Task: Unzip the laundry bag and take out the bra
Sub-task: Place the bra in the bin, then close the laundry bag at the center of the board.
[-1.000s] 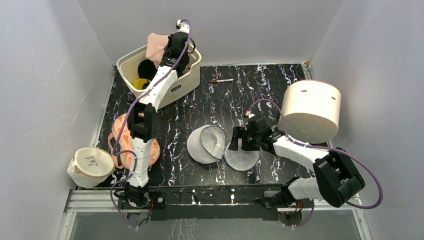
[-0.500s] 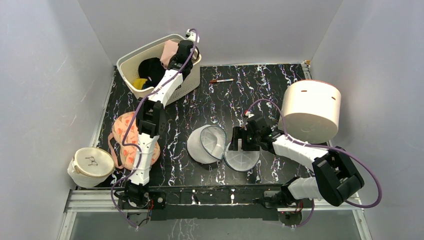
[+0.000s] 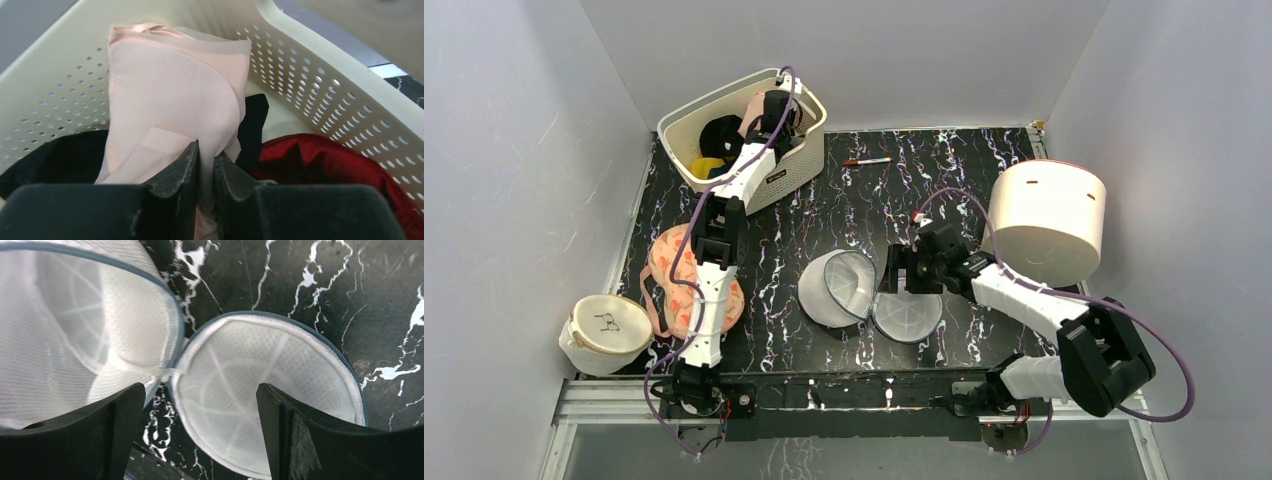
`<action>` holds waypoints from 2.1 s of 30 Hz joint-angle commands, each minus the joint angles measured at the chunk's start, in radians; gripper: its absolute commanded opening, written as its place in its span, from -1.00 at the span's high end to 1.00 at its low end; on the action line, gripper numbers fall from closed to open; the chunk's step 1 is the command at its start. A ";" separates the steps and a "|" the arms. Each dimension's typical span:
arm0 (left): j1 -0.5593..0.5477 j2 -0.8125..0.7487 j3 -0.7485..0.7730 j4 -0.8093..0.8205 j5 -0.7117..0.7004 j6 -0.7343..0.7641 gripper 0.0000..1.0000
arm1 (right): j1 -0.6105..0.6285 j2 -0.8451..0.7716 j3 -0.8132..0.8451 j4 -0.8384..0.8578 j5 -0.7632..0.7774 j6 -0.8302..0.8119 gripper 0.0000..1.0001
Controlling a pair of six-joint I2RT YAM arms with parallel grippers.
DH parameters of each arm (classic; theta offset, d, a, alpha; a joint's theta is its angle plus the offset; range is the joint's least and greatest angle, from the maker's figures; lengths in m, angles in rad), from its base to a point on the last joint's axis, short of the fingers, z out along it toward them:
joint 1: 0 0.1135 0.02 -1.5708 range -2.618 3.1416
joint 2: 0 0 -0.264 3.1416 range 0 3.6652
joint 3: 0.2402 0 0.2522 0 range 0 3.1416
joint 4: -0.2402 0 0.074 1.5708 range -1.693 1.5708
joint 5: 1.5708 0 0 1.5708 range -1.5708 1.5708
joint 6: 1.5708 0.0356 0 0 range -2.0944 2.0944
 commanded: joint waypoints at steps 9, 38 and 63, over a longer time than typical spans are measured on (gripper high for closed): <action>0.024 -0.035 0.002 -0.069 0.117 -0.117 0.48 | 0.001 -0.184 0.223 -0.106 0.062 -0.049 -0.76; 0.022 -1.379 -1.334 -0.141 0.868 -0.670 -0.97 | -0.003 -0.292 0.164 -0.075 0.095 -0.094 -0.79; -0.720 -1.326 -1.373 -0.020 0.326 -0.673 -0.97 | -0.004 -0.653 0.295 -0.046 0.384 -0.237 -0.96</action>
